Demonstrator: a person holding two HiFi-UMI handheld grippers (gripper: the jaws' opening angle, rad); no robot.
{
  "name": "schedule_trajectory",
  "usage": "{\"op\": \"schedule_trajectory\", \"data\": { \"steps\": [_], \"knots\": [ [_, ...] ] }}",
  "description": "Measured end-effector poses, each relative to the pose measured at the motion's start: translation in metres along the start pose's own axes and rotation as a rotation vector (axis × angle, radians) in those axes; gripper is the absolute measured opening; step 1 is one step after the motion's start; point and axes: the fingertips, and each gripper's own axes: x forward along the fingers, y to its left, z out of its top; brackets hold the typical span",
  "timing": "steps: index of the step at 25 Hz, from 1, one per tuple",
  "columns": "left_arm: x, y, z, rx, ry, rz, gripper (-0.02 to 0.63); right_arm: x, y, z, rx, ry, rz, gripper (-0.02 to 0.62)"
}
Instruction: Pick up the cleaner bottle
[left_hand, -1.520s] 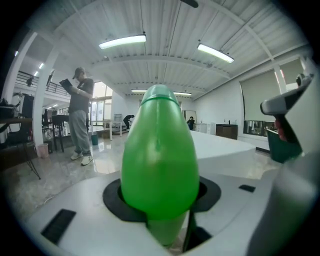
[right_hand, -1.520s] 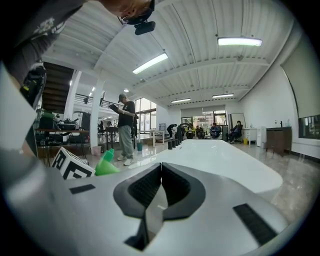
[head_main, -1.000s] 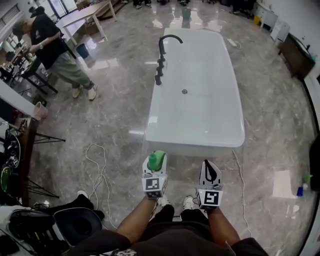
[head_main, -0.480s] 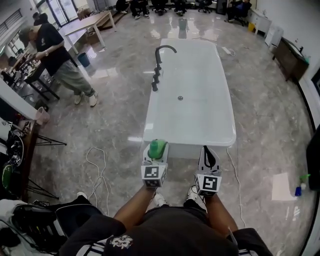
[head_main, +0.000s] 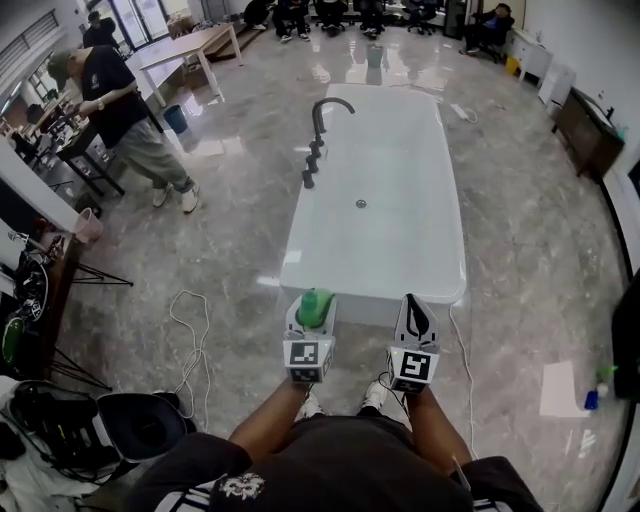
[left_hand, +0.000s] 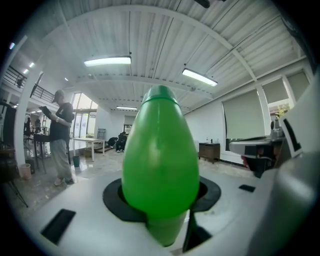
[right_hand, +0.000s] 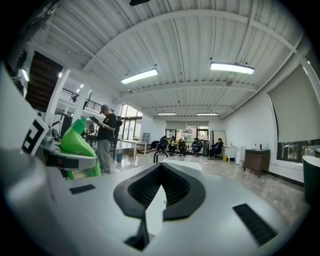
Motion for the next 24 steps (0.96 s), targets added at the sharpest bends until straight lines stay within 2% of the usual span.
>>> {"op": "schedule_trajectory", "data": {
  "steps": [10, 24],
  "knots": [
    [0.015, -0.002, -0.001, -0.007, -0.007, 0.004, 0.184, 0.008, -0.007, 0.002, 0.014, -0.037, 0.018, 0.016],
    [0.012, 0.000, 0.001, -0.004, -0.010, -0.004, 0.184, 0.007, -0.003, -0.003, 0.015, -0.035, 0.020, 0.017]
  ]
}}
